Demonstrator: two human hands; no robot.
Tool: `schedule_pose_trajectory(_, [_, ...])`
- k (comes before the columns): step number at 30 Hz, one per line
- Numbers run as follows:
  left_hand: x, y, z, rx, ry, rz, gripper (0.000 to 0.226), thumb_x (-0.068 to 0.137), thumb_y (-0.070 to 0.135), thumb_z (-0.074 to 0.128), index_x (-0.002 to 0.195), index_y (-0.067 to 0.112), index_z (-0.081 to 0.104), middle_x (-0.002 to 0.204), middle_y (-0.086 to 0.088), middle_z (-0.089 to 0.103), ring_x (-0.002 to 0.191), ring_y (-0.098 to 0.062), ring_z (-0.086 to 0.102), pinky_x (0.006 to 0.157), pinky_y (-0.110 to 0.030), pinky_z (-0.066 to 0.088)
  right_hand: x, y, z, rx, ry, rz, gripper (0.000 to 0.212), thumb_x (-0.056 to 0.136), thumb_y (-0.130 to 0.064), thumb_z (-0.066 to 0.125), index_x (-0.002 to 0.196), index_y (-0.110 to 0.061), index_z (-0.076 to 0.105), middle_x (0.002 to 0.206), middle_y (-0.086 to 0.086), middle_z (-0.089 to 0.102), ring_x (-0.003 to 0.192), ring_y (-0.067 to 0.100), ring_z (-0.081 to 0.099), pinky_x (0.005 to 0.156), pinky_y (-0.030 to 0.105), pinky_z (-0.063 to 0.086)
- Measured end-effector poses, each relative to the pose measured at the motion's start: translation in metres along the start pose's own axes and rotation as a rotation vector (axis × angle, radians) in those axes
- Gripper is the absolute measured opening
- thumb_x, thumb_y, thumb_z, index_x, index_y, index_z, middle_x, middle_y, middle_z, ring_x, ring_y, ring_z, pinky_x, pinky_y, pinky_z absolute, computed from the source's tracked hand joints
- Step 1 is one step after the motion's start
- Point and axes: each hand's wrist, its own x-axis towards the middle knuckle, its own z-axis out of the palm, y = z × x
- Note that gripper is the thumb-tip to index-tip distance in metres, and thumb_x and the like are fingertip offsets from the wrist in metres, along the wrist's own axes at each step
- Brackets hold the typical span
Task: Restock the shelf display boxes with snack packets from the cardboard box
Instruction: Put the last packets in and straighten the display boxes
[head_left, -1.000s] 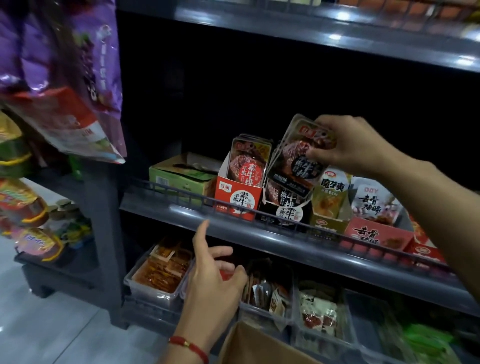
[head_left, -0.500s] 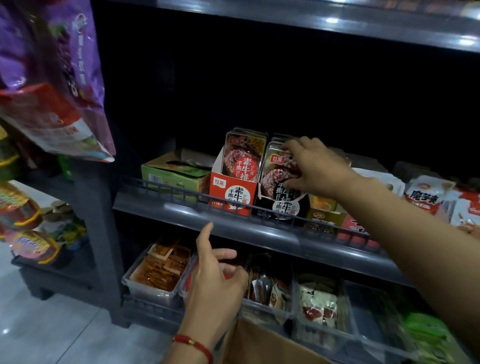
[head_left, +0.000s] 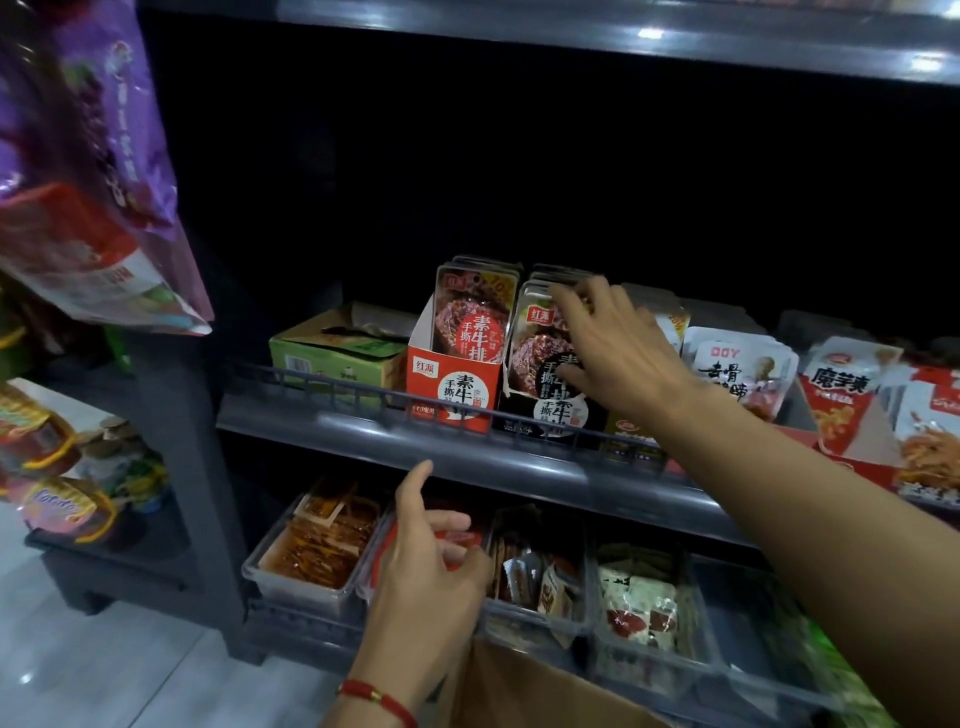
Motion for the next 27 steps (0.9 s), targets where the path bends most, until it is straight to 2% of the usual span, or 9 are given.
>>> schedule_pose_trajectory(3, [0.001,-0.003,-0.002,0.119,-0.029,0.043,0.07,0.094,0.015,0.067,0.148,0.042,0.031,0.105,0.013,0.061,0.089,-0.006,0.062,0.071,-0.021,0.053,-0.006,-0.001,-0.01,0.0,0.093,-0.036,0.078,0.091,-0.032,0.072,0.153,-0.009,0.031,0.151,0.02,0.037,0.138,0.037,0.04,0.106,0.053,0.043])
schedule_pose_trajectory(6, [-0.002,-0.005,-0.003,0.429,-0.125,0.193,0.043,0.095,0.026,0.065,0.132,0.044,0.05,0.101,0.016,0.064,0.091,-0.001,0.061,0.081,-0.022,0.055,-0.036,-0.014,-0.028,0.08,0.275,-0.19,0.043,0.095,-0.021,0.056,0.136,-0.009,0.052,0.132,0.014,0.054,0.112,0.029,0.056,0.085,0.04,0.049])
schedule_pose_trajectory(8, [-0.008,-0.011,0.001,0.657,-0.251,0.289,0.034,0.095,0.029,0.062,0.127,0.041,0.054,0.109,0.014,0.066,0.101,-0.005,0.063,0.087,-0.028,0.055,-0.078,-0.029,-0.026,0.185,0.218,-0.262,0.031,0.094,-0.024,0.05,0.122,-0.012,0.058,0.115,0.007,0.06,0.086,0.018,0.057,0.065,0.031,0.048])
schedule_pose_trajectory(11, [-0.022,-0.031,0.009,0.855,-0.535,0.255,0.021,0.096,0.026,0.06,0.115,0.033,0.058,0.115,0.007,0.067,0.107,-0.013,0.065,0.088,-0.03,0.055,-0.153,-0.056,0.01,0.273,0.029,-0.19,0.025,0.09,-0.04,0.046,0.1,-0.021,0.058,0.086,0.001,0.065,0.063,0.025,0.062,0.048,0.029,0.042])
schedule_pose_trajectory(13, [-0.028,-0.051,0.013,0.911,-0.702,0.265,0.022,0.096,0.029,0.06,0.118,0.033,0.06,0.121,0.009,0.066,0.11,-0.012,0.065,0.091,-0.032,0.056,-0.196,-0.076,0.041,0.27,-0.274,-0.115,0.026,0.092,-0.043,0.043,0.097,-0.022,0.059,0.084,0.003,0.069,0.067,0.028,0.066,0.054,0.03,0.037])
schedule_pose_trajectory(16, [-0.034,-0.075,0.014,0.966,-0.796,0.26,0.029,0.097,0.038,0.06,0.126,0.034,0.062,0.126,0.01,0.065,0.111,-0.01,0.061,0.093,-0.032,0.053,-0.246,-0.1,0.098,0.22,-0.889,-0.171,0.029,0.101,-0.032,0.051,0.123,-0.018,0.064,0.119,0.009,0.068,0.106,0.03,0.066,0.077,0.036,0.046])
schedule_pose_trajectory(18, [-0.038,-0.087,0.015,0.974,-0.799,0.252,0.029,0.098,0.039,0.058,0.125,0.031,0.064,0.123,0.009,0.067,0.11,-0.01,0.06,0.093,-0.032,0.051,-0.272,-0.111,0.131,0.27,-1.1,-0.256,0.043,0.101,-0.027,0.057,0.141,-0.013,0.053,0.139,0.012,0.057,0.124,0.032,0.057,0.096,0.04,0.047])
schedule_pose_trajectory(22, [-0.053,-0.121,0.024,1.043,-0.842,0.22,0.022,0.096,0.036,0.054,0.116,0.034,0.062,0.118,0.009,0.067,0.109,-0.015,0.061,0.091,-0.035,0.053,-0.316,-0.135,0.183,0.338,-1.159,-0.292,0.061,0.096,-0.036,0.065,0.147,-0.012,0.044,0.145,0.017,0.047,0.126,0.038,0.053,0.097,0.044,0.046])
schedule_pose_trajectory(27, [-0.062,-0.152,0.038,1.149,-0.929,0.2,0.031,0.099,0.03,0.053,0.129,0.033,0.059,0.138,0.003,0.062,0.125,-0.024,0.057,0.105,-0.038,0.048,-0.345,-0.154,0.208,0.247,-1.158,-0.361,0.08,0.094,-0.037,0.067,0.159,-0.019,0.025,0.161,0.022,0.023,0.139,0.041,0.036,0.108,0.05,0.036])
